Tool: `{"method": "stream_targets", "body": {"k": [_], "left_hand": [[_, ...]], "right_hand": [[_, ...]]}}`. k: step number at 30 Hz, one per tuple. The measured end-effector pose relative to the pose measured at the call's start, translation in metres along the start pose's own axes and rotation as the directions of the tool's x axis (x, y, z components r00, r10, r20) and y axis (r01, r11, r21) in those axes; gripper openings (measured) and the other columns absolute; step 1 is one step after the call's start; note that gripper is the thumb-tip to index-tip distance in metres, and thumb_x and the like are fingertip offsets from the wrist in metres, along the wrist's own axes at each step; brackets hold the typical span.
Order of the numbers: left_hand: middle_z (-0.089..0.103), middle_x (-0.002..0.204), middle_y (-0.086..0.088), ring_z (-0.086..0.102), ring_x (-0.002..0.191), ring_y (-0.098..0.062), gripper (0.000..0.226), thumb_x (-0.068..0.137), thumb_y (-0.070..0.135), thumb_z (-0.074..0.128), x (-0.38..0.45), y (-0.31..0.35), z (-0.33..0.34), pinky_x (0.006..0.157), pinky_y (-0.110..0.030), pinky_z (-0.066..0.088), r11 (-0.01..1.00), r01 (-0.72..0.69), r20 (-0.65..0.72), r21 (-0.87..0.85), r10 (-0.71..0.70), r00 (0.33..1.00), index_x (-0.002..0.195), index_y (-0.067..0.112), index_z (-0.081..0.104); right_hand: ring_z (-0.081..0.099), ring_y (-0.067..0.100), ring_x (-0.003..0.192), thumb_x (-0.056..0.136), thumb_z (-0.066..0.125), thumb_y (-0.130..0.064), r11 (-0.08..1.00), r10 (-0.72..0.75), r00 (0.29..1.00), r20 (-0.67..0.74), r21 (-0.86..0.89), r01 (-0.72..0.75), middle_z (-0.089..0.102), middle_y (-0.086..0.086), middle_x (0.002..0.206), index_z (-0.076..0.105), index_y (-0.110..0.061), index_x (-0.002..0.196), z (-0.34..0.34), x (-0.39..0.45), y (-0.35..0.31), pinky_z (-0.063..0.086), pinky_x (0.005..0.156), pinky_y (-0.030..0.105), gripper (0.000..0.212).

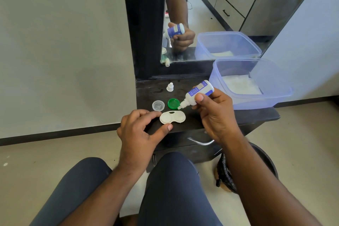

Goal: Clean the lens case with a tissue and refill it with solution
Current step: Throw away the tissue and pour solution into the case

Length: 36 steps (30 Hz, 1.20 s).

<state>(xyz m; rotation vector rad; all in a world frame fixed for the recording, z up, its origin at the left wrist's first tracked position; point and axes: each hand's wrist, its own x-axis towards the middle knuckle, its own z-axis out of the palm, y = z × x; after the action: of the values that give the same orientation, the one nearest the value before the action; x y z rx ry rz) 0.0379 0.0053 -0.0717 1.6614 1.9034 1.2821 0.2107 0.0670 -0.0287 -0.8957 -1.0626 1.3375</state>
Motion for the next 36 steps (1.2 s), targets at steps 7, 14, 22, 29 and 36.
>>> {"method": "stream_targets", "body": {"k": [7,14,22,29,36], "left_hand": [[0.058,0.094,0.011,0.047,0.096,-0.015,0.044,0.065,0.058,0.069,0.0003,-0.0013,0.0012,0.076,-0.051,0.047,1.0,-0.023,-0.019,-0.015,0.023,1.0,0.1,0.031,0.072],[0.059,0.095,0.008,0.047,0.097,-0.017,0.038,0.067,0.043,0.08,-0.0022,0.0017,0.0023,0.076,-0.05,0.046,0.999,-0.028,-0.028,-0.019,0.028,0.999,0.1,0.027,0.073],[0.058,0.094,0.008,0.047,0.097,-0.016,0.035,0.067,0.035,0.083,-0.0024,0.0037,0.0026,0.079,-0.043,0.045,1.0,-0.014,-0.035,-0.028,0.013,0.999,0.099,0.025,0.074],[0.059,0.095,0.007,0.048,0.098,-0.018,0.035,0.067,0.033,0.082,-0.0028,0.0041,0.002,0.079,-0.043,0.045,1.0,-0.012,-0.037,-0.012,0.012,0.999,0.1,0.023,0.074],[0.058,0.096,0.006,0.047,0.099,-0.018,0.035,0.068,0.033,0.082,-0.004,0.0063,0.0014,0.079,-0.045,0.046,1.0,-0.002,-0.031,-0.011,0.002,1.0,0.101,0.024,0.073]], "right_hand": [[0.061,0.026,0.079,0.064,0.075,-0.03,0.993,-0.01,1.0,-0.01,-0.119,0.009,0.072,0.005,0.078,0.075,-0.019,0.08,-0.0032,0.0003,0.002,0.051,0.065,0.027,0.019],[0.065,0.017,0.083,0.078,0.071,-0.017,0.988,0.06,0.998,-0.019,-0.142,-0.062,0.071,0.001,0.081,0.067,-0.011,0.095,-0.007,0.0015,0.0038,0.052,0.076,0.029,0.019],[0.066,0.024,0.093,0.07,0.07,-0.032,0.975,0.045,0.999,-0.011,-0.218,-0.046,0.072,0.001,0.087,0.068,-0.021,0.095,-0.0049,0.0001,0.0032,0.052,0.085,0.034,0.027],[0.068,0.014,0.091,0.079,0.068,-0.022,0.964,0.054,0.998,-0.011,-0.262,-0.055,0.073,-0.008,0.084,0.067,-0.027,0.092,-0.0042,0.0002,0.0036,0.054,0.08,0.024,0.015],[0.067,0.005,0.084,0.083,0.066,-0.014,0.953,0.042,0.999,0.016,-0.3,-0.035,0.072,-0.014,0.078,0.067,-0.027,0.09,-0.0038,-0.0019,0.0016,0.054,0.075,0.019,0.015]]}}
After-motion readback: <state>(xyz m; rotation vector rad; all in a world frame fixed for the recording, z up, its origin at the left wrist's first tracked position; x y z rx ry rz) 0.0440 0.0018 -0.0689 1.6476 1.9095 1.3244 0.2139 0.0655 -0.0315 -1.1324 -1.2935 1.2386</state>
